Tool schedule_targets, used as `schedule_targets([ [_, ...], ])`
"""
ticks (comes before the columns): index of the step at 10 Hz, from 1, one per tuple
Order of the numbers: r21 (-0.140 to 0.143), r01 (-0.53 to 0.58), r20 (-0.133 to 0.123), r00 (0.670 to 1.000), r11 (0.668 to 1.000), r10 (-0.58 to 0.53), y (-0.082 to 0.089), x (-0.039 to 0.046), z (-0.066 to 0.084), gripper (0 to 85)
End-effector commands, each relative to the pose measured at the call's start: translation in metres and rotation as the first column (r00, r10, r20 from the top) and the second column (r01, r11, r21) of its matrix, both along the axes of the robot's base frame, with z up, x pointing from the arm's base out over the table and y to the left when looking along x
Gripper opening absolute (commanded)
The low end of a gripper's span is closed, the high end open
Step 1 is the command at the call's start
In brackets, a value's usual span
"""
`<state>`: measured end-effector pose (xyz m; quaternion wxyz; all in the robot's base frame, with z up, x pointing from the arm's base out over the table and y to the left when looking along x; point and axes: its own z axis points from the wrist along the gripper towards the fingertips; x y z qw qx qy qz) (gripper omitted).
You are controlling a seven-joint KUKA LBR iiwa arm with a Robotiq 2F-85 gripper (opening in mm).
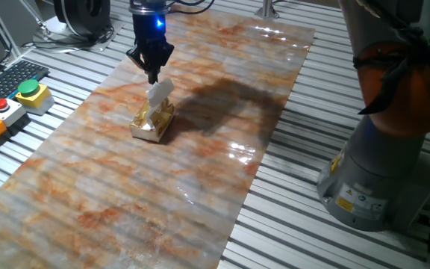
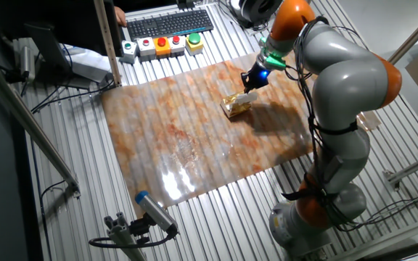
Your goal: Pull out a napkin
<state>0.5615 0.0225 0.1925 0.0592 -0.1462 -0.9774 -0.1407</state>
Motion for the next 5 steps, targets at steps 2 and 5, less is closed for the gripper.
schedule_targets([
  [2,-0.112,-0.093,-0.024,0.996,0.989,0.09,-0.0012,0.0006,0.0004,0.0],
  [5,-0.167,-0.138,-0.03,0.99,0.976,0.135,-0.0042,0.001,0.0027,0.0],
])
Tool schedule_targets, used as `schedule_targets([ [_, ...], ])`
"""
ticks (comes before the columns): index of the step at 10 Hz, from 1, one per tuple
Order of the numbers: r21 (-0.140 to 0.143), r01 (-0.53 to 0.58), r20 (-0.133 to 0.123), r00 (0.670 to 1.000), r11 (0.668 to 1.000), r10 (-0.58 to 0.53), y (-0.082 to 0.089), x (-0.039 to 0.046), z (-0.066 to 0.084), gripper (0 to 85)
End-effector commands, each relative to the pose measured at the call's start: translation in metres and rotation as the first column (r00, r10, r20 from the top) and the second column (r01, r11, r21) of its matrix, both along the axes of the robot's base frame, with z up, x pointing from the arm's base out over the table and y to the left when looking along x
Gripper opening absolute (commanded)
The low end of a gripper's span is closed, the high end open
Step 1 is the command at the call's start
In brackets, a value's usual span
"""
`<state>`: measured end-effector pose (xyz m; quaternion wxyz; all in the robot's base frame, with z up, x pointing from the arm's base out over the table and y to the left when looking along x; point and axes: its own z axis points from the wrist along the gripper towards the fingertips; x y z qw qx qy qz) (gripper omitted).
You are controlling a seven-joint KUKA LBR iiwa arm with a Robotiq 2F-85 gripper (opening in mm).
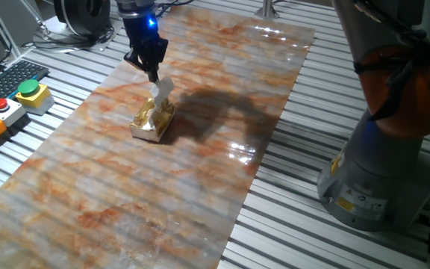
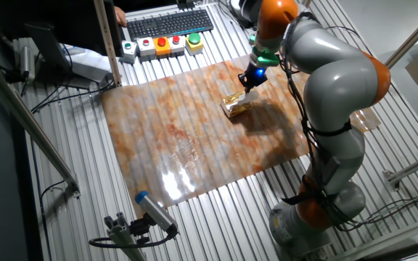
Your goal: Pull out a napkin
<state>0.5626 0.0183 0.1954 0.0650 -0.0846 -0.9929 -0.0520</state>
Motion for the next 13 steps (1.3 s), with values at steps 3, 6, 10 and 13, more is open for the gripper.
schedule_targets([
  [3,0.01,0.011,0.007,1.0,1.0,-0.011,0.0006,-0.0009,-0.0004,0.0],
  [6,-0.019,-0.008,0.006,1.0,1.0,0.009,0.0006,0.0034,-0.0045,0.0],
  [10,-0.116,-0.028,0.047,0.998,0.993,0.034,0.0006,0.0034,-0.0045,0.0],
  [13,-0.123,-0.007,0.107,0.994,0.992,0.02,0.0006,0.0034,-0.0045,0.0],
])
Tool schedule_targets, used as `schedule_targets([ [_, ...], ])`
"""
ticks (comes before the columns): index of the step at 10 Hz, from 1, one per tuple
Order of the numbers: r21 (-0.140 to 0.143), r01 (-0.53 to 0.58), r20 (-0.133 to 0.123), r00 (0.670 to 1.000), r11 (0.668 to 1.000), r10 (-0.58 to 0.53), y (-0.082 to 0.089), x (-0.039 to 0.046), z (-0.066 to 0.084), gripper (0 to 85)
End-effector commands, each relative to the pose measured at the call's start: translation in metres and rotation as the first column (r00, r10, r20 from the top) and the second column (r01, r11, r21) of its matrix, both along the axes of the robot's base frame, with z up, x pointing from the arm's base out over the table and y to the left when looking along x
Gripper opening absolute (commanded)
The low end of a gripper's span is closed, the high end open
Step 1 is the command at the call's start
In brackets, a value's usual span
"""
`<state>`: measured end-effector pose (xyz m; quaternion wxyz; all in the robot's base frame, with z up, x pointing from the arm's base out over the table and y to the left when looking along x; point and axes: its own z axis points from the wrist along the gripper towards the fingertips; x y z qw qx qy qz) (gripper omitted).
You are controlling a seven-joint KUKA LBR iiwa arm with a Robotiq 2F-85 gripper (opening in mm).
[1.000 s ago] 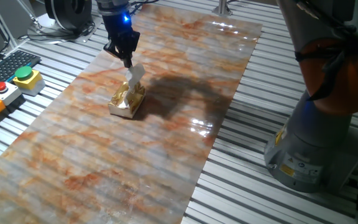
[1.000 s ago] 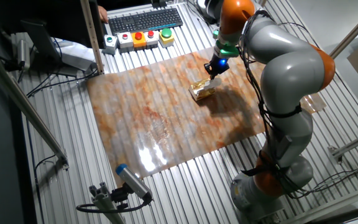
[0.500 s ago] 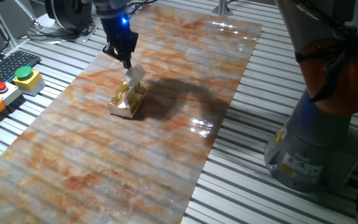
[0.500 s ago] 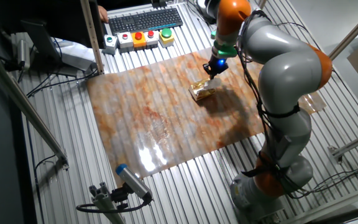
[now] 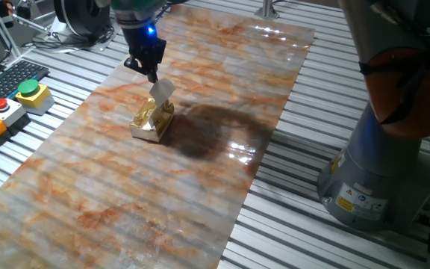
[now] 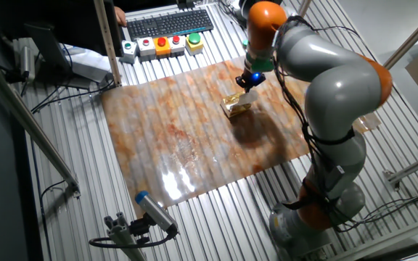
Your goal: Pull out a napkin
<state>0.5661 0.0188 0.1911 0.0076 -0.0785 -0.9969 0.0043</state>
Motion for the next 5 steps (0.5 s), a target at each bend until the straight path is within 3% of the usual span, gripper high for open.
schedule_targets([
  [1,0.006,0.0,-0.02,1.0,1.0,0.0,0.0002,-0.0001,-0.0003,0.0],
  [3,-0.018,0.003,-0.048,0.999,1.0,-0.004,0.0002,-0.0001,-0.0003,0.0],
  [4,-0.017,0.003,-0.064,0.998,1.0,-0.004,0.0002,-0.0001,-0.0003,0.0],
  [5,0.014,0.01,-0.073,0.997,1.0,-0.009,0.0002,-0.0001,-0.0003,0.0],
])
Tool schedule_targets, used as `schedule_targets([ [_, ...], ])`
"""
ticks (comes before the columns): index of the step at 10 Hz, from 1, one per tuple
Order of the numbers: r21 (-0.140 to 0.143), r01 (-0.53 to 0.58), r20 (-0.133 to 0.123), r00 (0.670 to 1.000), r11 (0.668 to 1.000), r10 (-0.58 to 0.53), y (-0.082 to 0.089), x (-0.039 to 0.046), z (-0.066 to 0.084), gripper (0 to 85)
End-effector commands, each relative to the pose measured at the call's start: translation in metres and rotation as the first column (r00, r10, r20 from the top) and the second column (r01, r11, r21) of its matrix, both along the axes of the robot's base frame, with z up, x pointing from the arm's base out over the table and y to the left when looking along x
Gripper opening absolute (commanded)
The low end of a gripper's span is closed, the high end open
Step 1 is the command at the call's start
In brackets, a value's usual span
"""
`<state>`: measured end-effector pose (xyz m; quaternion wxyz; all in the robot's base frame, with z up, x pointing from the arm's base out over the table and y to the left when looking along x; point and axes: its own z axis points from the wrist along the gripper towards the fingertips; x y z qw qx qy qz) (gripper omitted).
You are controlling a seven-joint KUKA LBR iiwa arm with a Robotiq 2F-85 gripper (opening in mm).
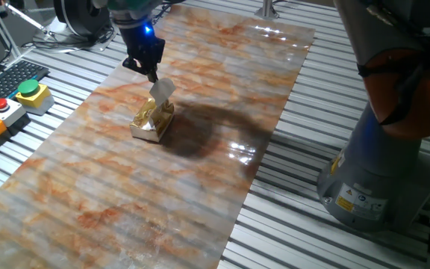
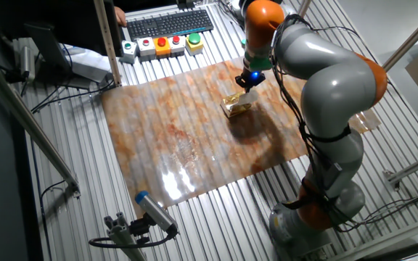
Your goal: Pull out a napkin
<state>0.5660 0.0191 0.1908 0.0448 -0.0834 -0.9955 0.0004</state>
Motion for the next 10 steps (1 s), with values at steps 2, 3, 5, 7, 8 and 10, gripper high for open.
schedule_targets([
  [2,0.046,0.014,-0.018,1.0,0.999,-0.014,-0.013,-0.0007,0.025,0.0],
  [3,0.057,0.005,-0.028,1.0,0.998,-0.004,-0.022,-0.0013,0.037,0.0],
  [5,0.049,-0.011,-0.028,1.0,0.999,0.012,-0.032,-0.0059,0.055,0.0],
  [7,0.069,-0.016,-0.038,0.999,0.998,0.018,-0.039,-0.0128,0.067,0.0],
  [8,0.076,-0.02,-0.043,0.999,0.997,0.024,-0.041,-0.0147,0.07,0.0],
  [10,0.046,-0.04,-0.041,0.998,0.998,0.042,-0.039,-0.0117,0.064,0.0],
])
